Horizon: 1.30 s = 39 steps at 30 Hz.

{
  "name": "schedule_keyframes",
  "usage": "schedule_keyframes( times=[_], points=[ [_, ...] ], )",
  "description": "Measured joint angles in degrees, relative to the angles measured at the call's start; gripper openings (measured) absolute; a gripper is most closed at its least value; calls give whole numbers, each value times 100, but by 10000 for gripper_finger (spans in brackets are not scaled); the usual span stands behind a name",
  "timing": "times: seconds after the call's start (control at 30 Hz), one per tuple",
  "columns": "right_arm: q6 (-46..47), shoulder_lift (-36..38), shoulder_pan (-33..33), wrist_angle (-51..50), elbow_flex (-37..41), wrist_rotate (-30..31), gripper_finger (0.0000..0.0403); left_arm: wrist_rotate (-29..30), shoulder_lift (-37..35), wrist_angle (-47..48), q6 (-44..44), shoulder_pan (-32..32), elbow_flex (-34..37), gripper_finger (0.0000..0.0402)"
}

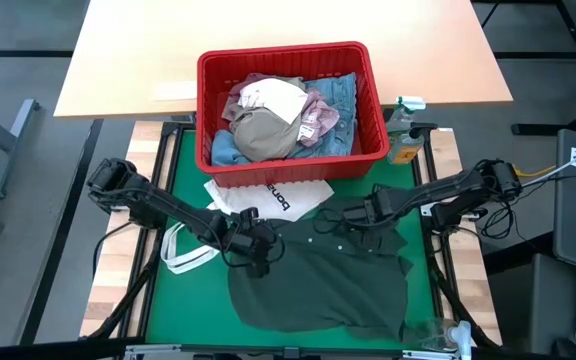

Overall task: Fold laundry
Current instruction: Fold the green shirt

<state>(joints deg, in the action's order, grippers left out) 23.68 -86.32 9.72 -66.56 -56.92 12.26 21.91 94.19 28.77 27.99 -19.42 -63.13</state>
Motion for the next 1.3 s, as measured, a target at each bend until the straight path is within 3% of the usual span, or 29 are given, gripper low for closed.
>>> schedule_keyframes(
  times=[0.3,0.57,0.77,1.03,1.3],
  points=[
    [-131,0,331,-145,-649,-1603,4,-2,0,0,2,3,0,130],
    [48,2,1350,-19,-1458,-2631,2,-2,0,0,4,3,0,130],
    [771,2,2308,543,-1559,-3149,2,6,0,-23,-5,10,0,130],
    [1969,0,3431,1596,-1559,-3205,2,10,0,-432,-17,220,0,130],
    [2492,0,4186,2089,-1559,-2374,2,13,0,-658,-168,564,0,130]
  ],
)
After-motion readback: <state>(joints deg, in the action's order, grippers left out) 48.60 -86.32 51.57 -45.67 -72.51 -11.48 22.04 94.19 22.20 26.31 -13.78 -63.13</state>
